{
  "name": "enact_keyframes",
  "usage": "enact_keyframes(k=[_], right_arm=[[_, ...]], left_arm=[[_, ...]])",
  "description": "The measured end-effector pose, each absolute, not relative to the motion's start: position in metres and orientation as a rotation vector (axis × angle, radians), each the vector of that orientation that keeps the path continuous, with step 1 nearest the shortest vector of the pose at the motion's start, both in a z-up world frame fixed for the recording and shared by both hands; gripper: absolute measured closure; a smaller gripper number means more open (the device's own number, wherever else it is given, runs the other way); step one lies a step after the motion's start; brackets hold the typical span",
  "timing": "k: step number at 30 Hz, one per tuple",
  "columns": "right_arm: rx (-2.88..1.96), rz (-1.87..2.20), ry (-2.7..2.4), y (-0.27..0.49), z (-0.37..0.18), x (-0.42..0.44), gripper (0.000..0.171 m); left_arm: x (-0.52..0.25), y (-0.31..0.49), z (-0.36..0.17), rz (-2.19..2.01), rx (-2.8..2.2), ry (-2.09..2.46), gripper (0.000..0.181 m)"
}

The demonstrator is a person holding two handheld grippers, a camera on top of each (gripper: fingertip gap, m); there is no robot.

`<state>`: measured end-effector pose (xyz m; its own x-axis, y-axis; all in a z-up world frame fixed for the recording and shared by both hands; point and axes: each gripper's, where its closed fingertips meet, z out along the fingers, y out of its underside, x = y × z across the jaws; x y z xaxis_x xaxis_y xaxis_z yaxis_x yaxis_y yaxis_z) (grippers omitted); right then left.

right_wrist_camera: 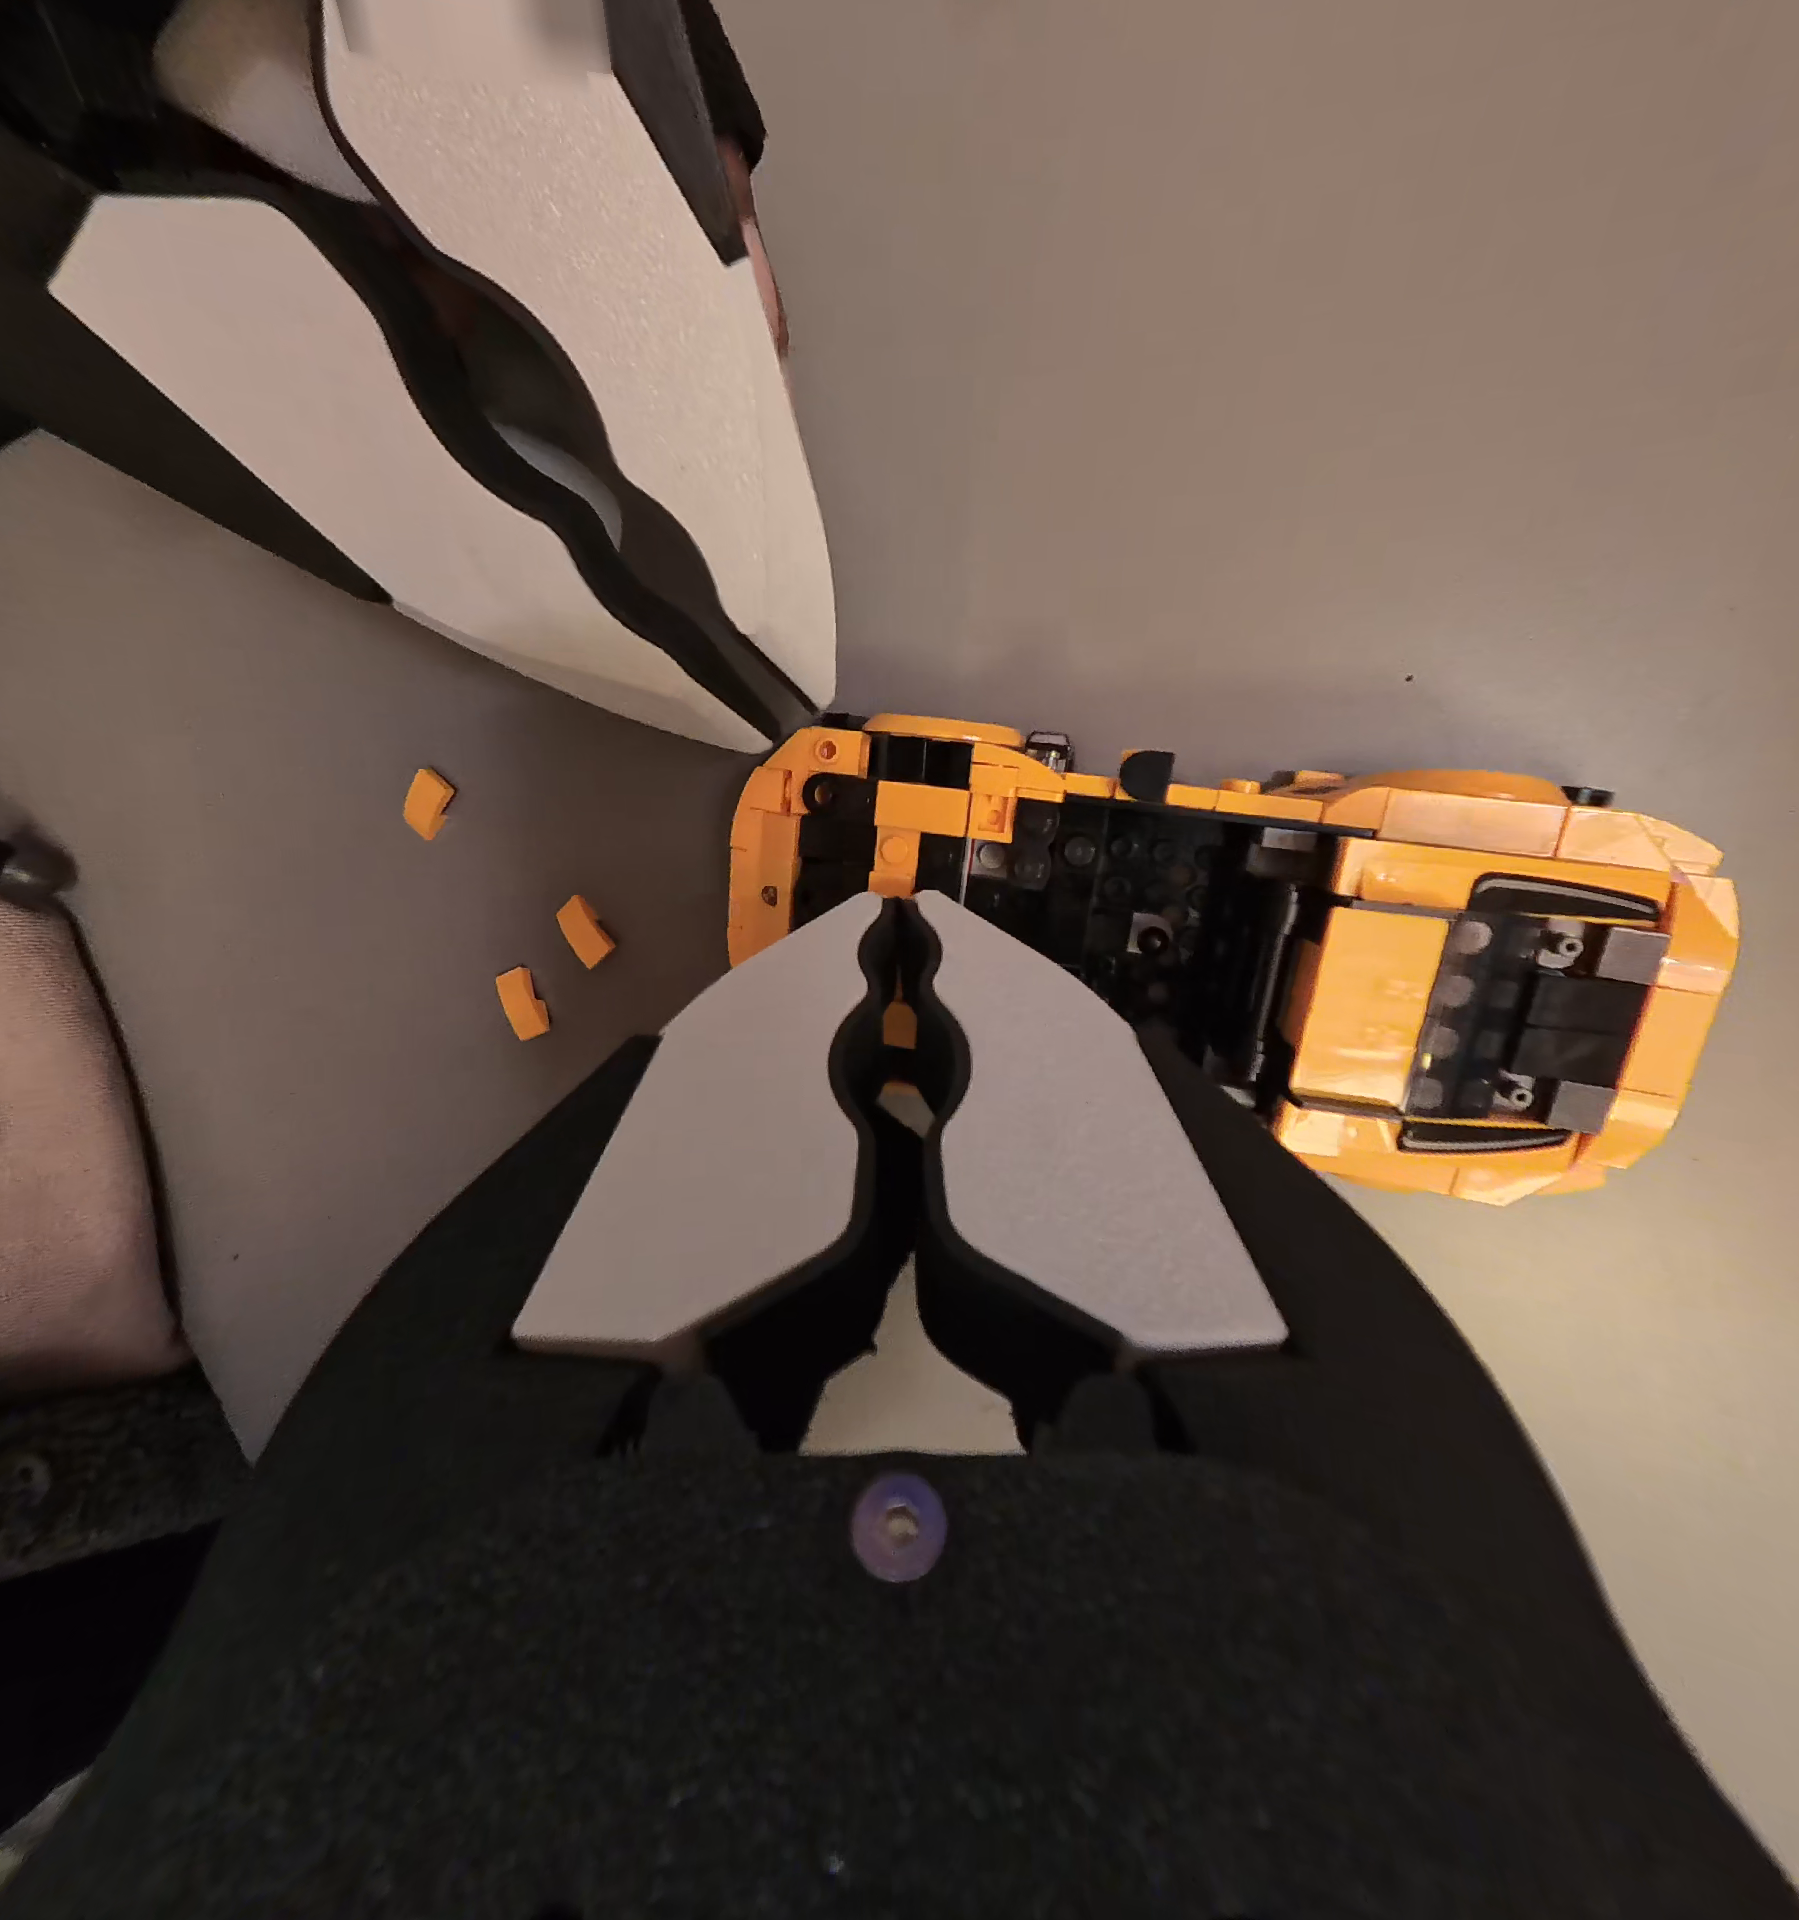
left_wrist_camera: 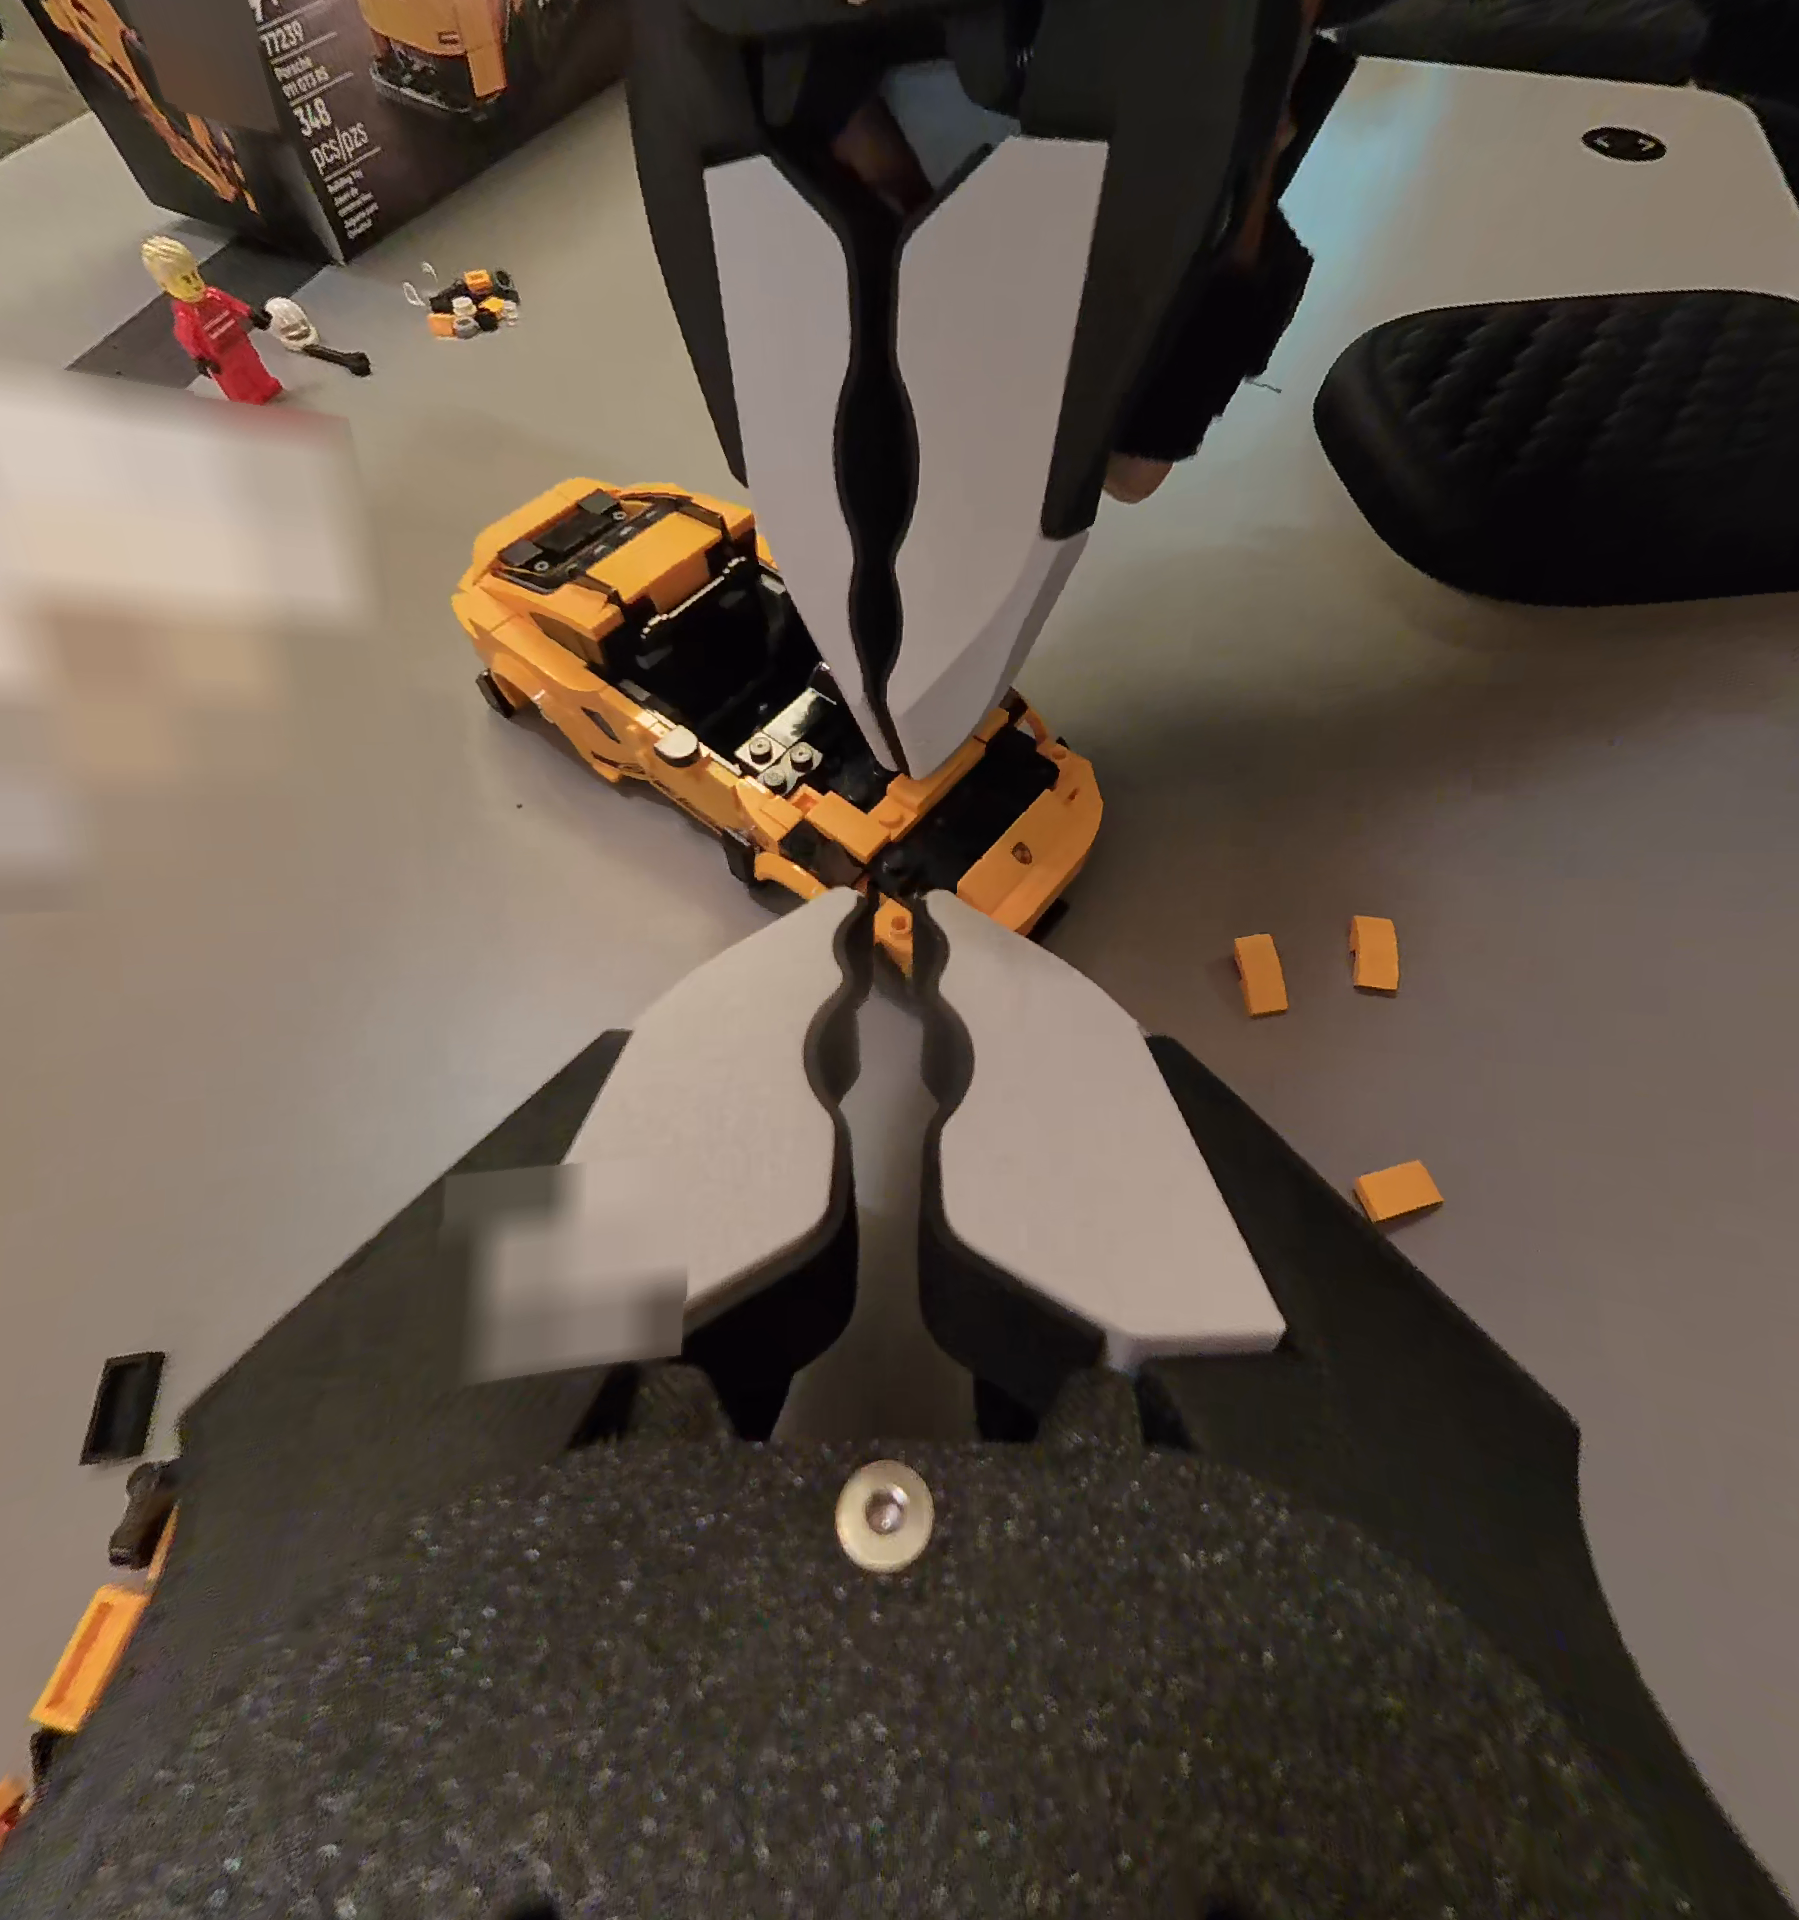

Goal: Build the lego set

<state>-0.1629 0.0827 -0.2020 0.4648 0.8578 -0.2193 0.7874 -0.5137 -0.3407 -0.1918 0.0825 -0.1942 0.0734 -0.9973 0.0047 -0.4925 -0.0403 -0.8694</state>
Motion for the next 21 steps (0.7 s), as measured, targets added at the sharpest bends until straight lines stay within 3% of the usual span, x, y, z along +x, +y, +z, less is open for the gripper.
enact_keyframes(k=[11,14,16,21], right_arm=[[-2.385,0.353,-1.405,0.088,-0.200,-0.165,0.171],[-2.208,0.463,-1.362,0.073,-0.175,-0.173,0.171],[-2.157,0.453,-1.396,0.053,-0.171,-0.170,0.158],[-2.168,0.508,-1.407,0.006,-0.197,-0.163,0.154]], left_arm=[[-0.193,0.085,-0.196,-0.844,-1.630,1.515,0.172],[-0.194,0.085,-0.195,-0.848,-1.626,1.510,0.172],[-0.194,0.082,-0.195,-0.859,-1.617,1.525,0.173],[-0.189,0.054,-0.200,-0.922,-1.591,1.659,0.173]])
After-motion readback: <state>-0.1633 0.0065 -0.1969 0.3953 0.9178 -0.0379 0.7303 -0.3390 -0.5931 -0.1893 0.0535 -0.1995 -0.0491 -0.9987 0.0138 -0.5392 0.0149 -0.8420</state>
